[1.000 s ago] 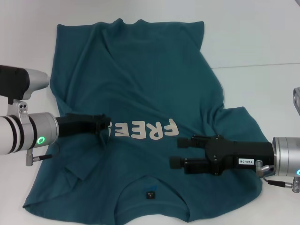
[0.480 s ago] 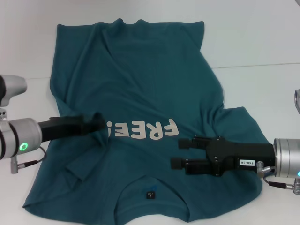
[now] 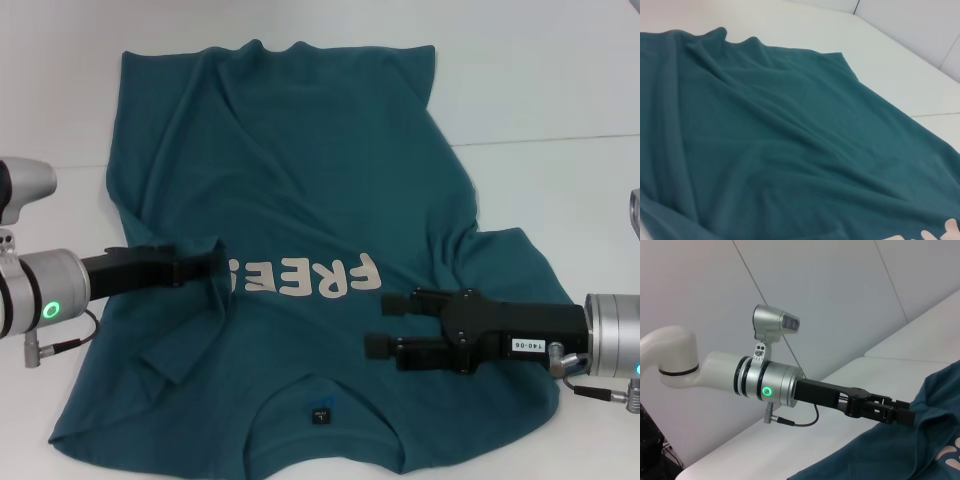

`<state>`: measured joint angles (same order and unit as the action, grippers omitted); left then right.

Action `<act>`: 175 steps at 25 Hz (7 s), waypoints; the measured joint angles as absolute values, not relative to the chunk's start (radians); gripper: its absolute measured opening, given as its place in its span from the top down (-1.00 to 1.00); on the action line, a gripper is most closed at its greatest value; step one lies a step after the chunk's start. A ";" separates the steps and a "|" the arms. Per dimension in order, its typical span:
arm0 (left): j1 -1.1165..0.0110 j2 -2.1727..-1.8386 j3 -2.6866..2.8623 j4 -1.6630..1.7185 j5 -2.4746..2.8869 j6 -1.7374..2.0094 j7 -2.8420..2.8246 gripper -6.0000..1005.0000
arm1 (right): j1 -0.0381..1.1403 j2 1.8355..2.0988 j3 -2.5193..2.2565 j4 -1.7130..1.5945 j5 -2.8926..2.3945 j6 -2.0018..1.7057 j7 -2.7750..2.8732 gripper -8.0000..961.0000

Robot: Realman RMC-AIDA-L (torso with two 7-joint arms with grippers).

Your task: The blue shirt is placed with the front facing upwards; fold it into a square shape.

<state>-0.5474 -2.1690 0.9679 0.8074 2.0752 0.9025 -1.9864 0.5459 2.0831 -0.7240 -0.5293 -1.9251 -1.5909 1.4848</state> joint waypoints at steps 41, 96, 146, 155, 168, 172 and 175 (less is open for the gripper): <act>-0.411 -2.169 0.947 0.933 2.162 1.123 -1.950 -0.50 | 0.543 2.082 -0.724 -0.529 -1.925 -1.591 1.480 -0.84; -0.425 -2.168 0.958 0.944 2.262 1.250 -1.922 -0.50 | 0.537 2.082 -0.724 -0.529 -1.925 -1.604 1.479 -0.84; -0.413 -2.154 0.716 0.820 1.886 1.553 -1.725 -0.57 | 0.438 1.977 -0.686 -0.800 -2.039 -1.388 2.050 -0.84; -0.407 -2.154 0.718 0.806 1.891 1.538 -1.678 -0.78 | 0.449 1.958 -0.684 -0.804 -2.116 -1.291 2.214 -0.84; -0.413 -2.154 0.720 0.778 1.891 1.493 -1.672 -0.77 | 0.515 1.987 -0.696 -0.792 -2.258 -1.143 2.271 -0.84; -0.414 -2.153 0.720 0.773 1.891 1.471 -1.672 -0.77 | 0.537 2.003 -0.697 -0.791 -2.298 -1.115 2.273 -0.84; -0.414 -2.152 0.719 0.773 1.891 1.468 -1.672 -0.77 | 0.555 2.017 -0.698 -0.788 -2.334 -1.096 2.277 -0.84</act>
